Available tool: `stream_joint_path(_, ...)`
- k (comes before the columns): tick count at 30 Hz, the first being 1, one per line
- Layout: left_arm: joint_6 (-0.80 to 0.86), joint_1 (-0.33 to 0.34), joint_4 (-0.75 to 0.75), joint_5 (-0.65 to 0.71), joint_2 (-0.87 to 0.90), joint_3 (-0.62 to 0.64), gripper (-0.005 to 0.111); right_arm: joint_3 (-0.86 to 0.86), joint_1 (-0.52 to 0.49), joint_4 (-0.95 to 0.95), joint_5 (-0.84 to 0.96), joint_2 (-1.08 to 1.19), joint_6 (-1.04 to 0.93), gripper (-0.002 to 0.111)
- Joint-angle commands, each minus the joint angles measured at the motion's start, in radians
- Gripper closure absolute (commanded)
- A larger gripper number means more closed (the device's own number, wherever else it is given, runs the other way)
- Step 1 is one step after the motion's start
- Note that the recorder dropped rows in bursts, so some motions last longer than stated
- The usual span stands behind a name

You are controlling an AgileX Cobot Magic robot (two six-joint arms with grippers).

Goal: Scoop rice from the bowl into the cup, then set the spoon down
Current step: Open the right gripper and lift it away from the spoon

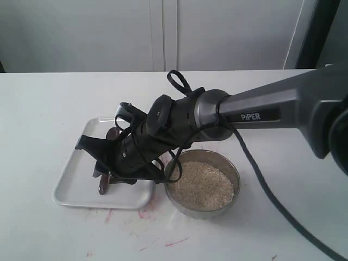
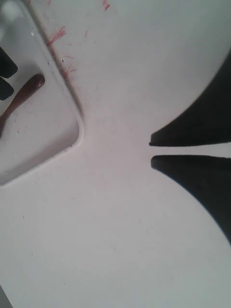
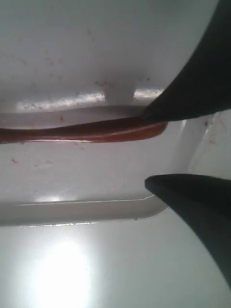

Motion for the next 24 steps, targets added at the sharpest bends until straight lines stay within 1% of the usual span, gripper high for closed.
stream_joint_path(1, -0.006, -0.005, 0.0, 0.033, -0.003, 0.009, 0.092, -0.022, 0.002, 0.003, 0.011, -0.011, -0.003, 0.072)
stream_joint_path(10, -0.006, -0.005, 0.0, 0.033, -0.003, 0.009, 0.092, -0.07, 0.002, 0.003, 0.016, -0.052, -0.01, 0.072)
stream_joint_path(18, -0.006, -0.005, 0.0, 0.033, -0.003, 0.009, 0.092, -0.117, 0.002, 0.022, 0.02, -0.126, -0.07, 0.072)
stream_joint_path(24, -0.006, -0.005, 0.0, 0.033, -0.003, 0.009, 0.092, -0.129, 0.002, 0.022, 0.005, -0.223, -0.157, 0.078)
